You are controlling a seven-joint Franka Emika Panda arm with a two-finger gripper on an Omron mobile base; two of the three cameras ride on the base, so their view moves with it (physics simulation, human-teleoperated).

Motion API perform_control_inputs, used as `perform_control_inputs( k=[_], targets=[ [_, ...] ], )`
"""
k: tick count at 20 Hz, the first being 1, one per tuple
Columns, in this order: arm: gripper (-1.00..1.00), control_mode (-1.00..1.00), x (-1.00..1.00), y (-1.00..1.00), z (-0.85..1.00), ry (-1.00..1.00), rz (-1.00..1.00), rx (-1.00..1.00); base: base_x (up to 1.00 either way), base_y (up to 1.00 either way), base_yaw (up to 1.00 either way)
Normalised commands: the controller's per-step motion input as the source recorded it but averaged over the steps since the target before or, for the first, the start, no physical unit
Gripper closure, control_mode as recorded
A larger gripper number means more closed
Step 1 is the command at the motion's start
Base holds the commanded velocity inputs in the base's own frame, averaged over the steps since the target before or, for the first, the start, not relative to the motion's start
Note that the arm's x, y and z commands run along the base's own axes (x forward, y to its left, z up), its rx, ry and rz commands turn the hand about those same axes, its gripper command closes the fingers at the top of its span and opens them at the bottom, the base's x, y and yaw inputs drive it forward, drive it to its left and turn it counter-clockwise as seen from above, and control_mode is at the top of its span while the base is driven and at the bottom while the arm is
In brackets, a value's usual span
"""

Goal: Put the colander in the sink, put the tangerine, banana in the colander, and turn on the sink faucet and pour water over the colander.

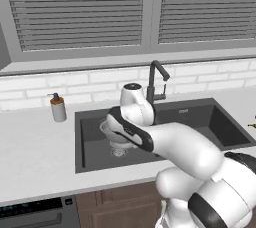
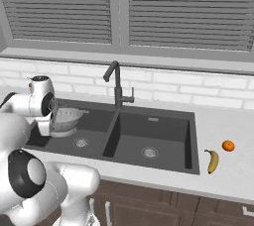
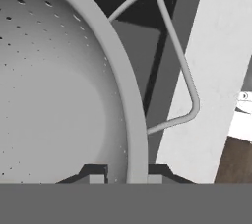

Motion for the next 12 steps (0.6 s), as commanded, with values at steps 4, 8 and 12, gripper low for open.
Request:
perform_control_inputs(
  k=[4,8,12],
  targets=[
    [1.0,-1.0,0.78,-0.16,-0.18,-0.03,-0.34,-0.11,0.0,0.0,0.0],
    [1.0,-1.0,0.63,0.03,-0.23,0.2,-0.43,-0.01,0.0,0.0,0.0],
    [1.0,-1.0,0.21,0.05,-0.3,0.33,-0.4,0.0,0.0,0.0,0.0]
  ],
)
